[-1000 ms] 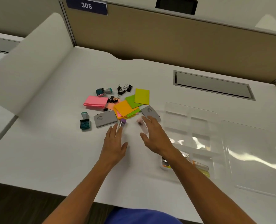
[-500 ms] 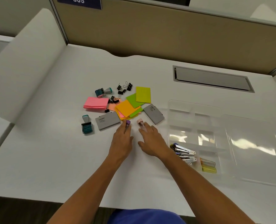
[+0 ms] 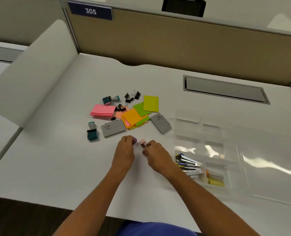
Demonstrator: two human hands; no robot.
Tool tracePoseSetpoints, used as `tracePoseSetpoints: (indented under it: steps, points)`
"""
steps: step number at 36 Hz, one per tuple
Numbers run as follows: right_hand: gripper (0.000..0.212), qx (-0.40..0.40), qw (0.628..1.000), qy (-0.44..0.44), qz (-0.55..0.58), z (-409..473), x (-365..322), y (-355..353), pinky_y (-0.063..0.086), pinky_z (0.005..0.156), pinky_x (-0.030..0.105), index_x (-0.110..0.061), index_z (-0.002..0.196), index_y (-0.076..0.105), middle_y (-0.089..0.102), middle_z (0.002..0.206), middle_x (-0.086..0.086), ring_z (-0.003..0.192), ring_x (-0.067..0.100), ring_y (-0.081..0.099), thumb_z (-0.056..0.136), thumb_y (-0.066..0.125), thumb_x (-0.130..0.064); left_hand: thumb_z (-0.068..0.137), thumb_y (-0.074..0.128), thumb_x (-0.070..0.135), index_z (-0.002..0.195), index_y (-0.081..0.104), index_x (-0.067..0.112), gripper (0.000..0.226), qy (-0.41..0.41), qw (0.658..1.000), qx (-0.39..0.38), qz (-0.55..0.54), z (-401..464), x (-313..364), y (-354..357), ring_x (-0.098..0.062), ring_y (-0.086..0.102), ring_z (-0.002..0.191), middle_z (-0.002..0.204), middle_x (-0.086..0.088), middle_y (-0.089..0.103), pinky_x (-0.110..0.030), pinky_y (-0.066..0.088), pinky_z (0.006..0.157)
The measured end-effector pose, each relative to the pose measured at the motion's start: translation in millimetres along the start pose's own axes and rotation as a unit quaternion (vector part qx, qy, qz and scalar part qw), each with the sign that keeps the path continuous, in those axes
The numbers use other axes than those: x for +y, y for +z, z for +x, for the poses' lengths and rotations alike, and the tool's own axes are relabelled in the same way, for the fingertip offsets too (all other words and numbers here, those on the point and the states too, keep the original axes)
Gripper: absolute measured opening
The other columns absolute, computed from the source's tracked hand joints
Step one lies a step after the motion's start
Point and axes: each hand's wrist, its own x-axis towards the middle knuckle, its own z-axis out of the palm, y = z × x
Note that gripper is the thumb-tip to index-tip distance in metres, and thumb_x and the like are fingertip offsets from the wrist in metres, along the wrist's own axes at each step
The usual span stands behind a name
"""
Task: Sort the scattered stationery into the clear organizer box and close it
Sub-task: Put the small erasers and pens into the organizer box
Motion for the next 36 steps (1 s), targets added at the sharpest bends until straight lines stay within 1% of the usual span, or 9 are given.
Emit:
tracePoseSetpoints:
  steps: [4, 10, 13, 16, 20, 25, 28, 31, 36]
  points:
    - [0.024, -0.014, 0.999, -0.020, 0.048, -9, -1, 0, 0.052, 0.081, 0.036, -0.020, 0.116, 0.070, 0.058, 0.120, 0.007, 0.099, 0.025, 0.057, 0.095, 0.060, -0.021, 0.085, 0.057, -0.009, 0.113, 0.057, 0.012, 0.035, -0.058, 0.998, 0.008, -0.039, -7, 9, 1, -0.012, 0.051, 0.094, 0.109, -0.005, 0.061, -0.016, 0.038, 0.080]
    - [0.025, -0.003, 0.992, -0.025, 0.123, -34, 6, -13, 0.045, 0.089, 0.028, -0.018, 0.117, 0.069, 0.059, 0.126, 0.005, 0.105, 0.022, 0.058, 0.097, 0.055, -0.018, 0.092, 0.054, -0.003, 0.136, 0.045, 0.013, 0.048, -0.118, 0.988, 0.039, -0.095, -19, 34, 3, -0.018, 0.055, 0.115, 0.123, -0.001, 0.058, -0.025, 0.041, 0.095]
    - [0.022, 0.013, 0.985, -0.006, 0.173, -44, 10, -25, 0.045, 0.093, 0.027, -0.018, 0.115, 0.069, 0.058, 0.127, 0.003, 0.110, 0.020, 0.057, 0.097, 0.056, -0.019, 0.090, 0.058, -0.002, 0.136, 0.045, 0.015, 0.051, -0.116, 0.984, 0.057, -0.121, -23, 44, 3, -0.016, 0.058, 0.109, 0.116, 0.003, 0.055, -0.025, 0.045, 0.092]
    - [0.019, 0.028, 0.976, 0.010, 0.217, -55, 18, -37, 0.047, 0.094, 0.027, -0.022, 0.113, 0.067, 0.058, 0.127, 0.000, 0.110, 0.018, 0.058, 0.097, 0.056, -0.021, 0.089, 0.062, 0.001, 0.135, 0.047, 0.016, 0.051, -0.105, 0.982, 0.076, -0.138, -26, 55, 0, -0.014, 0.058, 0.102, 0.118, -0.002, 0.054, -0.026, 0.052, 0.086]
    - [0.018, 0.049, 0.962, 0.031, 0.268, -69, 35, -53, 0.046, 0.082, 0.027, -0.027, 0.114, 0.057, 0.060, 0.126, 0.000, 0.100, 0.017, 0.060, 0.096, 0.057, -0.023, 0.088, 0.065, 0.004, 0.126, 0.055, 0.020, 0.042, -0.097, 0.976, 0.085, -0.173, -30, 73, -5, -0.010, 0.062, 0.097, 0.116, -0.002, 0.053, -0.007, 0.046, 0.063]
    - [0.029, 0.089, 0.931, 0.038, 0.352, -91, 65, -68, 0.054, 0.074, 0.031, -0.031, 0.116, 0.050, 0.062, 0.118, -0.007, 0.089, 0.011, 0.061, 0.093, 0.060, -0.019, 0.087, 0.069, 0.011, 0.118, 0.059, 0.021, 0.034, -0.085, 0.971, 0.084, -0.207, -36, 98, -6, 0.004, 0.061, 0.089, 0.110, 0.002, 0.062, -0.002, 0.045, 0.064]
    - [0.032, 0.117, 0.919, 0.049, 0.374, -108, 87, -73, 0.057, 0.073, 0.031, -0.032, 0.118, 0.045, 0.060, 0.116, -0.013, 0.090, 0.009, 0.061, 0.092, 0.060, -0.019, 0.086, 0.070, 0.014, 0.116, 0.060, 0.021, 0.032, -0.082, 0.967, 0.078, -0.230, -38, 109, 0, -0.006, 0.065, 0.091, 0.109, 0.002, 0.065, -0.020, 0.056, 0.076]
    - [0.053, 0.130, 0.913, 0.062, 0.383, -125, 110, -73, 0.058, 0.068, 0.025, -0.037, 0.135, 0.036, 0.059, 0.120, -0.015, 0.092, 0.006, 0.061, 0.092, 0.064, -0.024, 0.085, 0.072, 0.016, 0.115, 0.058, 0.023, 0.033, -0.082, 0.962, 0.073, -0.248, -38, 118, 10, -0.013, 0.066, 0.094, 0.108, 0.005, 0.063, -0.040, 0.059, 0.082]
    - [0.062, 0.149, 0.915, 0.095, 0.363, -148, 146, -72, 0.058, 0.075, 0.024, -0.037, 0.144, 0.036, 0.061, 0.120, -0.013, 0.089, 0.005, 0.062, 0.091, 0.065, -0.024, 0.085, 0.073, 0.018, 0.119, 0.056, 0.024, 0.038, -0.083, 0.959, 0.073, -0.260, -40, 140, 26, -0.016, 0.064, 0.092, 0.103, 0.005, 0.058, -0.037, 0.059, 0.081]
